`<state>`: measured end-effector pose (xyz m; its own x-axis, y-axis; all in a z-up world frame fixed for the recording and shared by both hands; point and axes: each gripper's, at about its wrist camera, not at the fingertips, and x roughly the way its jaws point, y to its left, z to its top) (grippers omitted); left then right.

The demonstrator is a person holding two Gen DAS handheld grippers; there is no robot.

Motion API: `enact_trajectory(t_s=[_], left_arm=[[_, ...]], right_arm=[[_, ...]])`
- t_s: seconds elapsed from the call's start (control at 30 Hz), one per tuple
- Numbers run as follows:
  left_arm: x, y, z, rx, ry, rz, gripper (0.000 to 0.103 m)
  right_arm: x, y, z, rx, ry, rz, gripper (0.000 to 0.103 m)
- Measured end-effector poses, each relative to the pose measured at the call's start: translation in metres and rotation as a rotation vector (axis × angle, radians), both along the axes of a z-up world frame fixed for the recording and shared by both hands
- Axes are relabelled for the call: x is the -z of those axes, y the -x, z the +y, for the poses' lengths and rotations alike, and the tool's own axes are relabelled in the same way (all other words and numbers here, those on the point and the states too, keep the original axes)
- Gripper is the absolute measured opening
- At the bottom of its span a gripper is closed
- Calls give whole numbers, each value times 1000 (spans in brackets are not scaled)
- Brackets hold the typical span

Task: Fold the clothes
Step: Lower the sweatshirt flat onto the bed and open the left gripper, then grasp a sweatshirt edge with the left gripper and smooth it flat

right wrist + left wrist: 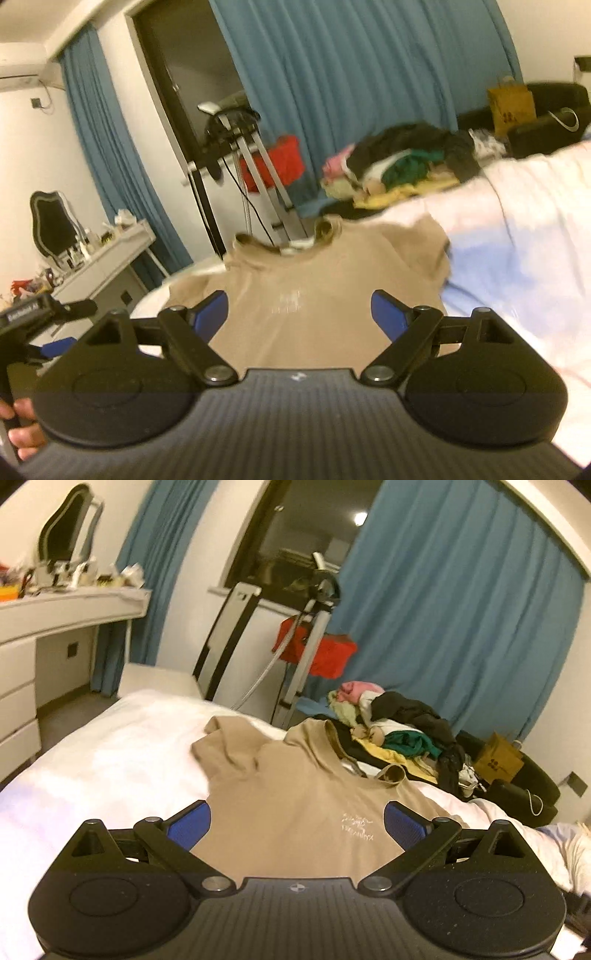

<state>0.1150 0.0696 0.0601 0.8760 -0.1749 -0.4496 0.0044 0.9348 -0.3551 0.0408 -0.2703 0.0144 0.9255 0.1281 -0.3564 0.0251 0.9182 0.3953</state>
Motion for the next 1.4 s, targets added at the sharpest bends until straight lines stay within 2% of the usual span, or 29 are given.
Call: enact_trajectory(t_s=[0.13, 0.27, 0.37, 0.5, 0.57, 0.63, 0.7, 0.83, 1.03, 1.13, 1.2, 1.23, 1.27, 1.3, 1.4], left_arm=[[3, -8, 19, -41, 125, 48, 101], [41, -43, 50, -120, 355, 158, 94], [70, -71, 70, -174, 492, 197, 87], [88, -104, 91, -221, 537, 151, 82], [105, -124, 98, -222, 594, 143, 77], [123, -144, 102, -216, 652, 146, 76], [142, -166, 101, -220, 673, 164, 76], [155, -203, 106, -225, 747, 111, 76], [173, -256, 113, -225, 869, 20, 76], [169, -282, 113, -181, 831, 46, 73], [166, -294, 112, -179, 783, 89, 60], [165, -300, 111, -180, 761, 111, 48], [164, -303, 113, -186, 750, 139, 28], [160, -302, 116, -200, 729, 161, 21], [143, -297, 128, -250, 636, 193, 15]], right_arm=[[10, 6, 6, -5, -26, 22, 86], [34, 0, 13, -49, -37, 71, 86], [58, -16, 19, -75, -46, 104, 86], [91, -44, 26, -92, -33, 132, 86], [106, -58, 29, -95, -19, 137, 86], [119, -70, 30, -88, -6, 125, 86], [131, -80, 28, -81, -11, 111, 86], [154, -98, 23, -67, -31, 87, 88], [164, -111, 29, -82, -11, 60, 88], [166, -113, 31, -91, 1, 55, 88], [167, -113, 30, -95, -6, 51, 88], [167, -113, 29, -96, -10, 50, 88], [167, -113, 29, -98, -13, 51, 89], [168, -113, 29, -100, -15, 52, 89], [167, -114, 31, -99, -14, 53, 89]])
